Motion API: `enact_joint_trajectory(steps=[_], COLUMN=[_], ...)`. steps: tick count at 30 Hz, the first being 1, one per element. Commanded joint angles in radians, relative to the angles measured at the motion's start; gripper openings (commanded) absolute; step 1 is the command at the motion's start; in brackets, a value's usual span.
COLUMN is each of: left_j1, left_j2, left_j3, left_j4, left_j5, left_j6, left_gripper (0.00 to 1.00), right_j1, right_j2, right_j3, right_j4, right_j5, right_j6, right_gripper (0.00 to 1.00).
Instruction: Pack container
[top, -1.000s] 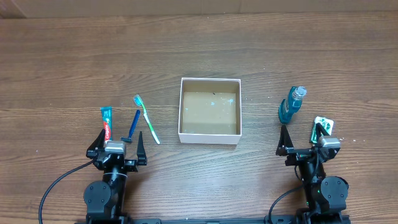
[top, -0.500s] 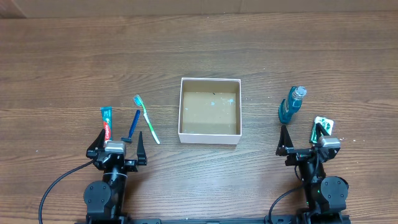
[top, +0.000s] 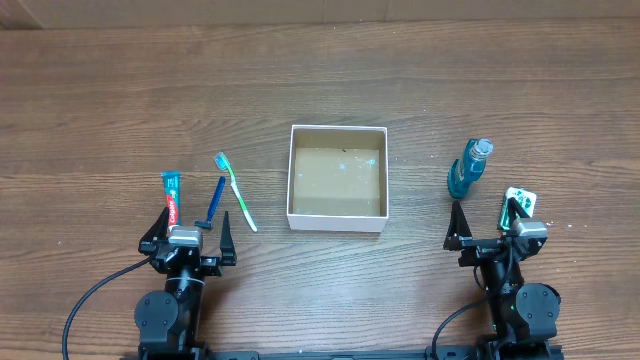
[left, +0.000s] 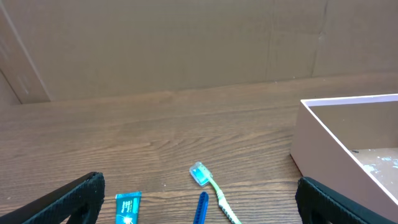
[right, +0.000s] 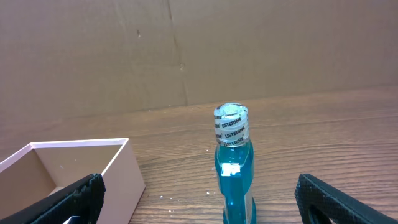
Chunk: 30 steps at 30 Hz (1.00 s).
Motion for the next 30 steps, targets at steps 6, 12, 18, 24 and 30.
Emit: enact_joint_trajectory(steps=[6,12,18,24,30], left_j1=[-0.006,-0.006,-0.006,-0.006,-0.006], left_j2=[-0.007,-0.007,-0.007,0.088,0.433], left_j3=[-0.003,-0.003,0.053,0.288,0.580], left_j4=[0.000,0.001,-0.076,-0.249,-0.291], left_j5=[0.011,0.013,0.033,0.034,0.079], left_j6=[0.011,-0.093,-0.202,-0.198,-0.198], left_gripper=[1.00,1.00,1.00,1.00,1.00], right_j1=[0.001,0.001,0.001,0.001,-0.013], right_j2=[-0.007,-0.006,0.027,0.159,0.490], right_j3=[-0.010,-0.010,-0.005,0.153,0.492], right_j4=[0.006,0.005,0.000,-0.033,-0.150], right_j5=[0.002,0.002,0.022,0.024,0.032], right_j6=[-0.003,0.040,0.095,0.159,0.158], right_gripper=[1.00,1.00,1.00,1.00,1.00])
